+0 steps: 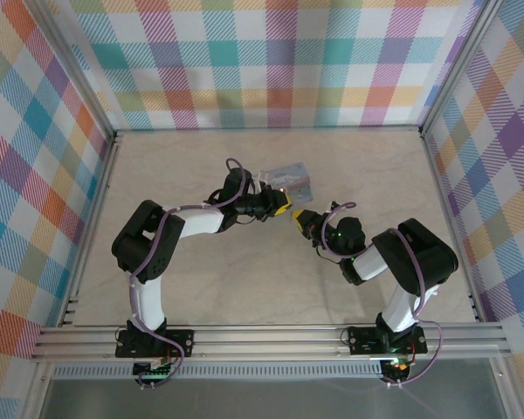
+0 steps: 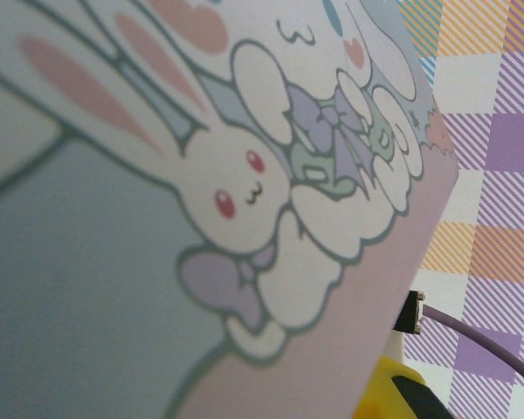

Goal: Unlock a padlock with a key

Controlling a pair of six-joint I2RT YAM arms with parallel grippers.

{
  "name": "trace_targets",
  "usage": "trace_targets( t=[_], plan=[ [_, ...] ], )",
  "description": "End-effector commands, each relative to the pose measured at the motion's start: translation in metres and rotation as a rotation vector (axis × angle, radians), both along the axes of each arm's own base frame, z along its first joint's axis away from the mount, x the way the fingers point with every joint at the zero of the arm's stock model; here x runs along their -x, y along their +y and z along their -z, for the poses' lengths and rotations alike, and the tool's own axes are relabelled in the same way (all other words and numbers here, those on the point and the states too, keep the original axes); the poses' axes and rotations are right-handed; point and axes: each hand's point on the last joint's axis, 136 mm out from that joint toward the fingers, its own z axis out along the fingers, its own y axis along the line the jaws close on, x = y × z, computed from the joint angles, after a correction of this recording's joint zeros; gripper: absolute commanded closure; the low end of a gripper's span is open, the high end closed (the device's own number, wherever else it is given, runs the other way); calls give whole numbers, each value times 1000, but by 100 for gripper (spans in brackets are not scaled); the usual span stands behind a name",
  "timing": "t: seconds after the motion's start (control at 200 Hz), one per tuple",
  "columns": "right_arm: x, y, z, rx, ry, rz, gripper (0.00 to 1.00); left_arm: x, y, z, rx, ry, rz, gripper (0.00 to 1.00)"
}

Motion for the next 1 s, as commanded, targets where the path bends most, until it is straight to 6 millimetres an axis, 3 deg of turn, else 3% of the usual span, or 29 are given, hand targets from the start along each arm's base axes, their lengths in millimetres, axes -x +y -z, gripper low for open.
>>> trace_targets(
  t=[0.0,0.255,0.425,0.995],
  plan=[
    [-10,-3,-11,-48,-19,36,100,17,-9,-9,51,9,79,89],
    [-21,-1,-6,-76,20,42,100,20,-9,-12,62,3,92,90],
    [-24,0,-19,-97,-4,36,100,22,-9,-12,68,-1,100,91],
    [-33,11,-33,-114,-47,-29,100,21,-15,-23,128,-14,115,98]
  ],
)
